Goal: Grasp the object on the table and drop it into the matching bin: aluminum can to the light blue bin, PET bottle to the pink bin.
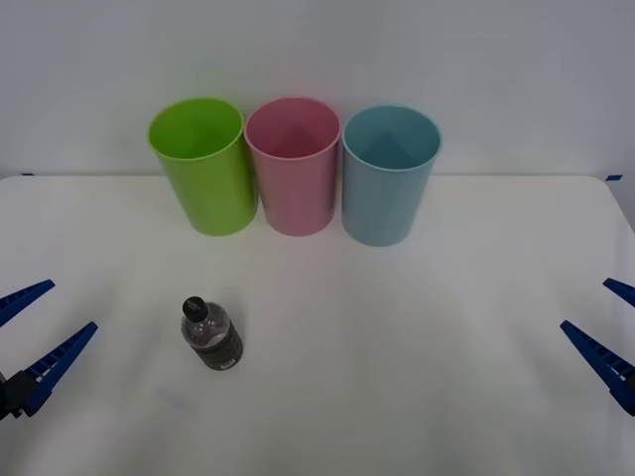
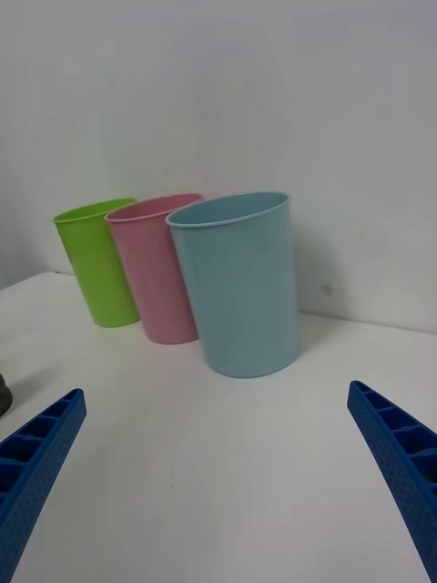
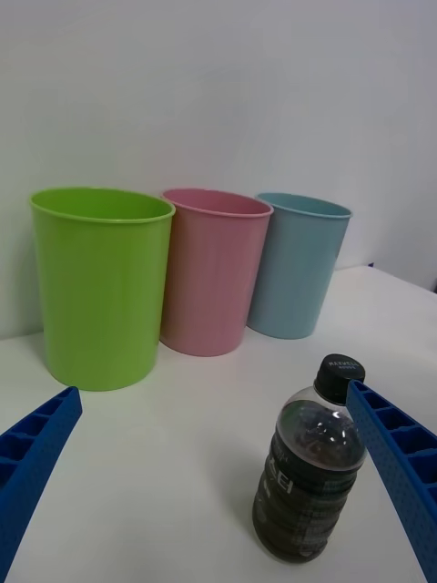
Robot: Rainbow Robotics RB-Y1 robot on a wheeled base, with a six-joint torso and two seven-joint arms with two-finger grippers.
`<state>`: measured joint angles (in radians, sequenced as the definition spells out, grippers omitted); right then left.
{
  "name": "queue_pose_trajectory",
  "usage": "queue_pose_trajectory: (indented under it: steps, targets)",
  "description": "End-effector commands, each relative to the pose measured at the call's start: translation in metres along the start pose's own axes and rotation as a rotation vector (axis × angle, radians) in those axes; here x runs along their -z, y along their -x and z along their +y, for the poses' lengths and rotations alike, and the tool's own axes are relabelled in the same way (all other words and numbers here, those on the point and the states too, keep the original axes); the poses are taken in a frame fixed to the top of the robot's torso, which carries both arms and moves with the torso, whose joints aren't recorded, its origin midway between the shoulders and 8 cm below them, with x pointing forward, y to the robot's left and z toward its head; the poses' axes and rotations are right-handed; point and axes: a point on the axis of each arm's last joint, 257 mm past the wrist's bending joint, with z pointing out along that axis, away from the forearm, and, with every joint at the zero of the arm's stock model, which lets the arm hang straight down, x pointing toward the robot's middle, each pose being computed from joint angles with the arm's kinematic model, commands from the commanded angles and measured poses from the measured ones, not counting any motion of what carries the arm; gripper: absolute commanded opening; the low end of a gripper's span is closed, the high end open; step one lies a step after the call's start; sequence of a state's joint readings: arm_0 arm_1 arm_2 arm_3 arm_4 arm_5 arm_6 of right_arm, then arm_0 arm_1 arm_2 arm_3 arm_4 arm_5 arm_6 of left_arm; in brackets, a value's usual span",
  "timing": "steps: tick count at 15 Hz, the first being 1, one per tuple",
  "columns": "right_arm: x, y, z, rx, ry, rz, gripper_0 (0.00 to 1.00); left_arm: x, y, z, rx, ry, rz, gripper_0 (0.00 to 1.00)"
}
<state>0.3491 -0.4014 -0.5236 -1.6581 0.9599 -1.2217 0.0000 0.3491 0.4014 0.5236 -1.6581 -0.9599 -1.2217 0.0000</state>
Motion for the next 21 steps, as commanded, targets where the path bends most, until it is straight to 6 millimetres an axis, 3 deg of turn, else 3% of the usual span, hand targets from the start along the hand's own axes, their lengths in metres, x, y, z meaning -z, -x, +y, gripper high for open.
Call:
queue_pose_trajectory:
  steps: [1, 2, 3, 6, 14, 18, 21]
  targets:
    - [0.0, 0.0, 0.0, 0.0, 0.0, 0.0, 1.0, 0.0, 0.0, 0.0, 0.0, 0.0, 0.0, 1.0]
    - [0.0, 0.0, 0.0, 0.0, 0.0, 0.0, 1.0, 0.0, 0.0, 0.0, 0.0, 0.0, 0.0, 1.0]
    - [0.0, 0.0, 0.0, 0.0, 0.0, 0.0, 1.0, -0.002, -0.017, -0.008, 0.047, 0.004, 0.001, 1.0]
    - [0.0, 0.0, 0.0, 0.0, 0.0, 0.0, 1.0, -0.004, -0.016, -0.012, 0.054, -0.009, -0.005, 1.0]
    - [0.0, 0.0, 0.0, 0.0, 0.0, 0.0, 1.0, 0.011, -0.031, 0.008, 0.006, -0.034, 0.109, 1.0]
    - [0.0, 0.0, 0.0, 0.0, 0.0, 0.0, 1.0, 0.013, -0.055, 0.011, -0.03, -0.082, 0.165, 1.0]
    - [0.0, 0.0, 0.0, 0.0, 0.0, 0.0, 1.0, 0.006, -0.087, 0.005, -0.057, -0.136, 0.21, 1.0]
